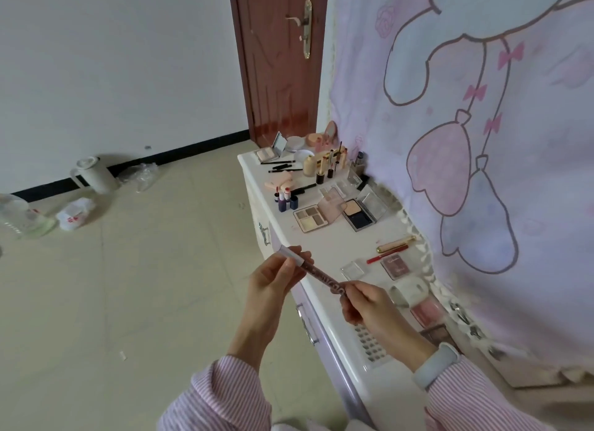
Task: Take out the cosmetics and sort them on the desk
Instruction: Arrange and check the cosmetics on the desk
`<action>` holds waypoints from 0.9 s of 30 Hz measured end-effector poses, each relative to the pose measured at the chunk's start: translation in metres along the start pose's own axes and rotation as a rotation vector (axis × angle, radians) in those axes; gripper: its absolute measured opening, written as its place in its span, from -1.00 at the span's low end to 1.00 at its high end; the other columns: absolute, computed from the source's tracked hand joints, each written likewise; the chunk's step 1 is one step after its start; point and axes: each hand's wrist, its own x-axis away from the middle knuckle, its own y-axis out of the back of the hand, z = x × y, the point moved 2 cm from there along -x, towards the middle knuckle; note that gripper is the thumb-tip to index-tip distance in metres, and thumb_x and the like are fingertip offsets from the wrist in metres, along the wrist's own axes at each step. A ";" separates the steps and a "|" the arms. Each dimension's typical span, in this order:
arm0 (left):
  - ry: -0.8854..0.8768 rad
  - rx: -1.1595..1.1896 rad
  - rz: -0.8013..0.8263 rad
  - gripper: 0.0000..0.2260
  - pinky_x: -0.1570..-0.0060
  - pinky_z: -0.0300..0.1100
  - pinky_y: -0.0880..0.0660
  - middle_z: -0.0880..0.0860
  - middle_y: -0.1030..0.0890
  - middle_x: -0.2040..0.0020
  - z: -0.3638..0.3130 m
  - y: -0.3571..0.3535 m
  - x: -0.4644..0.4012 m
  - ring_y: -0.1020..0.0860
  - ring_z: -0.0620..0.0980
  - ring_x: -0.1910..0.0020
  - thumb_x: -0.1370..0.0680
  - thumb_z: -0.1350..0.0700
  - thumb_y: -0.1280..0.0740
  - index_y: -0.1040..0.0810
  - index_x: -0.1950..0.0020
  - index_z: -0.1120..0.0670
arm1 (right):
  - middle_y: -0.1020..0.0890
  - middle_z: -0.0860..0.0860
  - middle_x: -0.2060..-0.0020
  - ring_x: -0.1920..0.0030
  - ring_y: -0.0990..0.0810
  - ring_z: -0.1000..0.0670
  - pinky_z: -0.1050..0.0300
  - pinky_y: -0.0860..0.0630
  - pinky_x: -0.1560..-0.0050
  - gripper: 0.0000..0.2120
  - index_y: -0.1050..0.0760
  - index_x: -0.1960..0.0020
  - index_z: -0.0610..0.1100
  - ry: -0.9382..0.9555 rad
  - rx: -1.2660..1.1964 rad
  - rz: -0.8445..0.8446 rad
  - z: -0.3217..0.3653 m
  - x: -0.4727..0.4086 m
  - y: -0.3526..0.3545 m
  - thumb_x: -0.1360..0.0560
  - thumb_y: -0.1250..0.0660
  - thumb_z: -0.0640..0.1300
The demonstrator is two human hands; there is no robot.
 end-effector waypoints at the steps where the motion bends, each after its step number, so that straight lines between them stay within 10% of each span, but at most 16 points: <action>1: 0.001 -0.020 -0.039 -0.79 -0.12 -0.06 -0.49 0.02 -0.67 0.06 0.003 -0.006 0.001 -0.61 0.08 -0.04 -0.44 0.10 -0.32 -0.57 0.03 0.22 | -0.52 0.05 0.44 0.37 -0.48 0.06 0.12 -0.47 0.19 -0.76 -0.52 0.05 -0.29 0.006 0.015 0.024 -0.002 0.001 0.007 -0.59 -0.09 -0.25; 8: 0.054 -0.031 -0.035 -0.80 -0.13 -0.04 -0.52 0.06 -0.64 -0.09 0.019 -0.033 0.010 -0.60 0.07 -0.09 -0.46 0.17 -0.34 -0.57 -0.06 0.14 | -0.61 -0.01 0.30 0.30 -0.60 0.09 0.08 -0.57 0.08 -0.82 -0.51 0.04 -0.13 -0.016 -0.016 0.034 -0.025 0.006 0.038 -0.57 -0.14 -0.26; 12: 0.074 -0.066 -0.142 -0.92 -0.18 0.02 -0.49 0.01 -0.67 0.20 0.024 -0.034 0.006 -0.62 -0.01 0.07 -0.44 0.23 -0.36 -0.55 0.09 0.19 | -0.64 -0.01 0.23 0.23 -0.62 0.05 0.11 -0.56 0.06 -0.85 -0.48 -0.02 -0.12 -0.028 0.008 0.110 -0.031 0.005 0.043 -0.56 -0.16 -0.26; 18: 0.064 -0.302 -0.122 -0.97 0.17 -0.45 -0.48 -0.08 -0.67 0.26 0.030 -0.034 -0.008 -0.61 -0.20 0.19 -0.44 0.19 -0.42 -0.63 0.17 0.07 | -0.60 0.04 0.17 0.13 -0.59 0.06 0.15 -0.56 0.01 -0.89 -0.42 -0.05 0.00 0.050 0.295 0.153 -0.027 -0.005 0.039 -0.56 -0.19 -0.16; 27: 0.072 -0.245 0.025 -0.89 0.01 -0.41 -0.49 -0.03 -0.68 0.04 0.035 -0.022 -0.046 -0.61 -0.12 -0.03 -0.52 0.26 -0.31 -0.63 0.10 0.15 | -0.58 0.11 0.19 0.32 -0.51 0.24 0.36 -0.44 0.32 -0.87 -0.43 -0.01 0.07 0.136 0.478 0.069 -0.023 -0.050 0.034 -0.58 -0.14 -0.11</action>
